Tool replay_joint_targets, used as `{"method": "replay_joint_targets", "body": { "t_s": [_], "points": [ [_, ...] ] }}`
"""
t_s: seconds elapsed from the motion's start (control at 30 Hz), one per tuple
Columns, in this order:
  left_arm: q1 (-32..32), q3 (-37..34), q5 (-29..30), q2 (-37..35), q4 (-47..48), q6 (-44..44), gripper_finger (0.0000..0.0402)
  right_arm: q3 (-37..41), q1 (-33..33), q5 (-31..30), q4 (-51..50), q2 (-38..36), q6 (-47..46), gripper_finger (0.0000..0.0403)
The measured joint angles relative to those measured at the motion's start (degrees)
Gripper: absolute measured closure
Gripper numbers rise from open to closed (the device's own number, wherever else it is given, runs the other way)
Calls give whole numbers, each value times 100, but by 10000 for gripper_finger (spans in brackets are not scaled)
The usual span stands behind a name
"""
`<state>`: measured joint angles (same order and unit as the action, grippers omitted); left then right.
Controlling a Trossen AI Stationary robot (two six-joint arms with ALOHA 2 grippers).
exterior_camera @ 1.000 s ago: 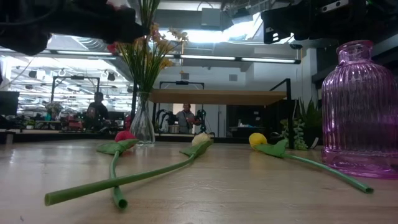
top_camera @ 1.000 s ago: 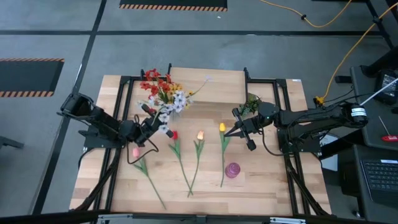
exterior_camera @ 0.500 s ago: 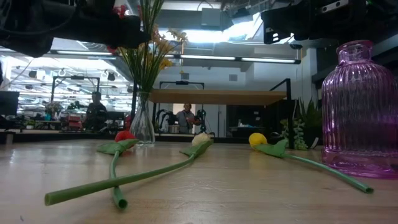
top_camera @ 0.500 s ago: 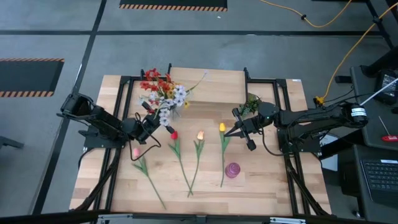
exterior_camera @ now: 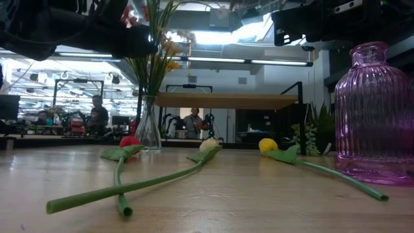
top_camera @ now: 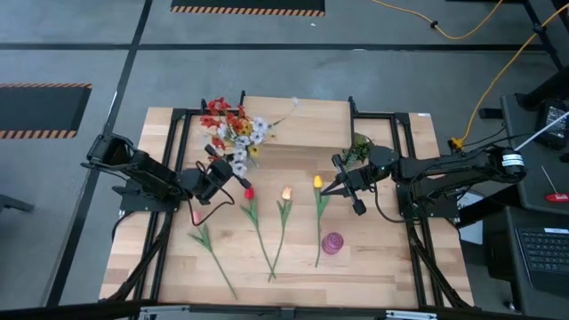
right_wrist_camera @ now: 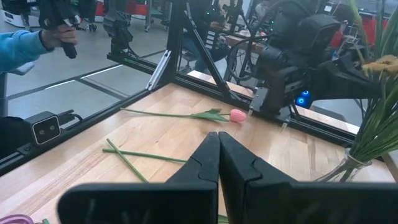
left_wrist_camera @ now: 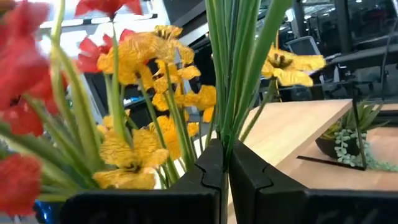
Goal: Pick and place flowers into a vace then onto a shelf
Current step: Put the white flowers into the transparent vase
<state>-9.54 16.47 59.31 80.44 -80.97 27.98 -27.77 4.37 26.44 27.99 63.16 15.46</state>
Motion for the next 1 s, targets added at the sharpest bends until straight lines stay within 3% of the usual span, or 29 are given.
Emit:
{"method": "replay_joint_targets", "body": {
  "t_s": [0.7, 1.0],
  "points": [
    [-171, 0, -78, 0, -629, 256, 398, 0, 1, 7, -82, 0, -28, 398],
    [-453, 0, 285, 0, -631, 556, 398, 0, 1, 9, -219, 0, -44, 398]
  ]
}}
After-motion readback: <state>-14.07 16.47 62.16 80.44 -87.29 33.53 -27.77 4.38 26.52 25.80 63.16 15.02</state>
